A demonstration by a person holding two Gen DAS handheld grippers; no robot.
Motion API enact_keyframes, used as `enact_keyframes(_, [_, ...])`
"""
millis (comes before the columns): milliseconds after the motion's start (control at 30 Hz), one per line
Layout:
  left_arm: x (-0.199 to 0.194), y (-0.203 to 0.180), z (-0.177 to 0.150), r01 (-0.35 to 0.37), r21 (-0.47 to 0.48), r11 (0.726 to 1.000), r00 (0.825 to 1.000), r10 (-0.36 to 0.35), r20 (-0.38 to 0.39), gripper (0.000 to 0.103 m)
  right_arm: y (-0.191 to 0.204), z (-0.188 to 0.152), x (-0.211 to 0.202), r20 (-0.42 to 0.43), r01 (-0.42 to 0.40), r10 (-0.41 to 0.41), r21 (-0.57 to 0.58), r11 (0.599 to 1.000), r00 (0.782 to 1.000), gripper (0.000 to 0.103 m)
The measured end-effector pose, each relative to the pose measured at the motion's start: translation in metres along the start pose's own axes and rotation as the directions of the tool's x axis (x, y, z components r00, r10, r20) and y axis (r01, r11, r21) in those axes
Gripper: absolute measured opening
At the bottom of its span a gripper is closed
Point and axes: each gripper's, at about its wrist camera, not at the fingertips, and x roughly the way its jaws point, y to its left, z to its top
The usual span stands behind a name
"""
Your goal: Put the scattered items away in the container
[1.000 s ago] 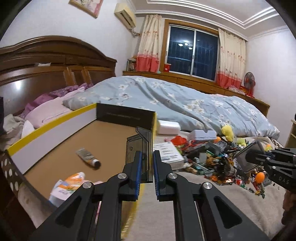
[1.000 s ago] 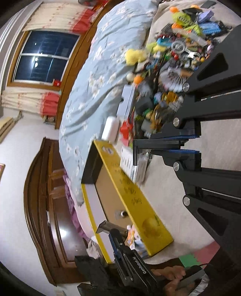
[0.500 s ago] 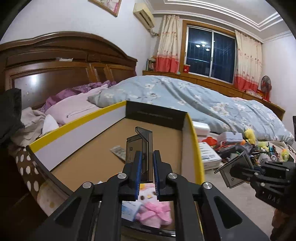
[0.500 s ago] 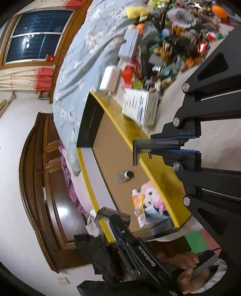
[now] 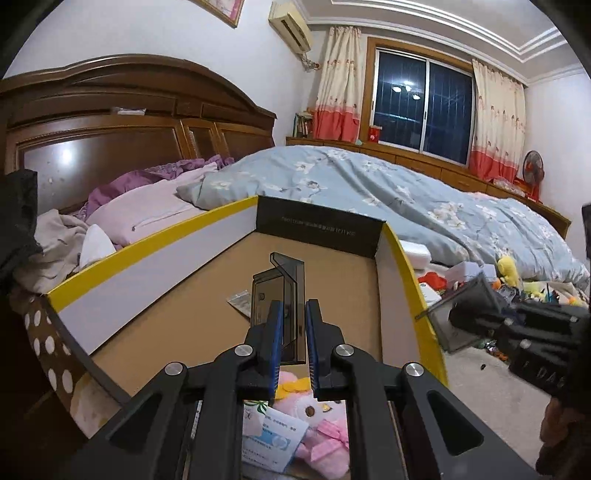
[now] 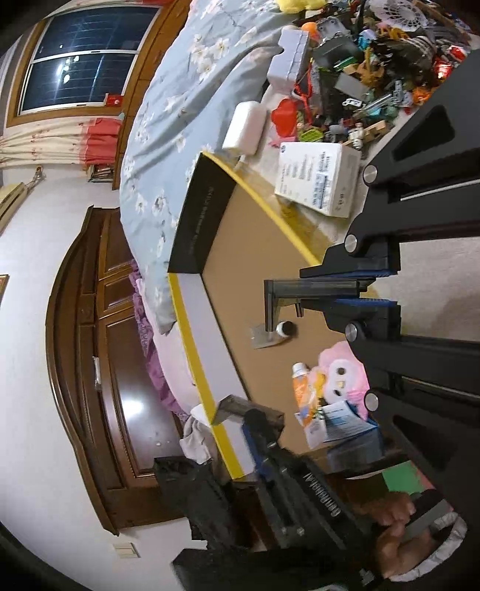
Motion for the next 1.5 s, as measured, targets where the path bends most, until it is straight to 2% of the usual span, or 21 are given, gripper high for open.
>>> enact_keyframes(167, [0.009,0.006,0.004,-0.001,0.054,0.999,1.000,0.000,0.031,0.013,0.005,0.008,0.006,0.026,-0.002,0.002,-0.026,1.000,1.000,0.007])
enact_keyframes(333, [0.020,0.021,0.005,-0.016,-0.028,0.999,1.000,0.016,-0.006,0.013,0.015,0.010,0.016,0.034,-0.034,0.035,-0.037,0.999,0.999,0.007])
enact_keyframes(633, [0.021,0.030,-0.005,-0.032,-0.026,0.999,0.999,0.032,-0.012,0.013,0.032,-0.001,0.046,0.009,-0.063,0.063,-0.014,0.998,0.998,0.007])
enact_keyframes(733, [0.022,0.037,-0.009,-0.032,-0.055,0.998,0.999,0.031,-0.018,0.013,0.038,-0.009,0.059,0.006,-0.056,0.056,-0.022,0.998,0.998,0.006])
enact_keyframes(867, [0.023,0.033,-0.017,-0.050,-0.004,0.999,0.999,0.050,0.007,0.013,0.056,-0.025,0.068,0.096,0.047,-0.036,-0.116,0.992,0.995,0.006])
enact_keyframes(1100, [0.024,0.031,-0.019,-0.052,0.013,0.999,0.999,0.052,0.015,0.014,0.053,-0.026,0.068,0.112,0.045,-0.034,-0.105,0.993,0.993,0.006])
enact_keyframes(1200, [0.025,0.030,-0.019,-0.051,0.019,0.999,0.999,0.051,0.010,0.017,0.052,-0.027,0.067,0.113,0.046,-0.034,-0.104,0.993,0.993,0.006])
enact_keyframes(1333, [0.026,0.025,-0.019,-0.032,0.036,0.999,0.999,0.032,0.001,0.033,0.053,-0.027,0.067,0.113,0.047,-0.035,-0.105,0.993,0.993,0.006])
enact_keyframes(1400, [0.026,0.022,-0.019,-0.034,0.043,0.998,0.999,0.035,-0.001,0.037,0.052,-0.028,0.067,0.122,0.047,-0.035,-0.100,0.994,0.992,0.006])
enact_keyframes(1467, [0.026,0.023,-0.019,-0.035,0.041,0.999,0.999,0.035,0.001,0.038,0.052,-0.029,0.066,0.130,0.039,-0.027,-0.098,0.994,0.991,0.009])
enact_keyframes(1500, [0.026,0.023,-0.019,-0.034,0.040,0.999,0.999,0.034,0.000,0.039,0.051,-0.029,0.066,0.132,0.021,-0.008,-0.100,0.995,0.991,0.017])
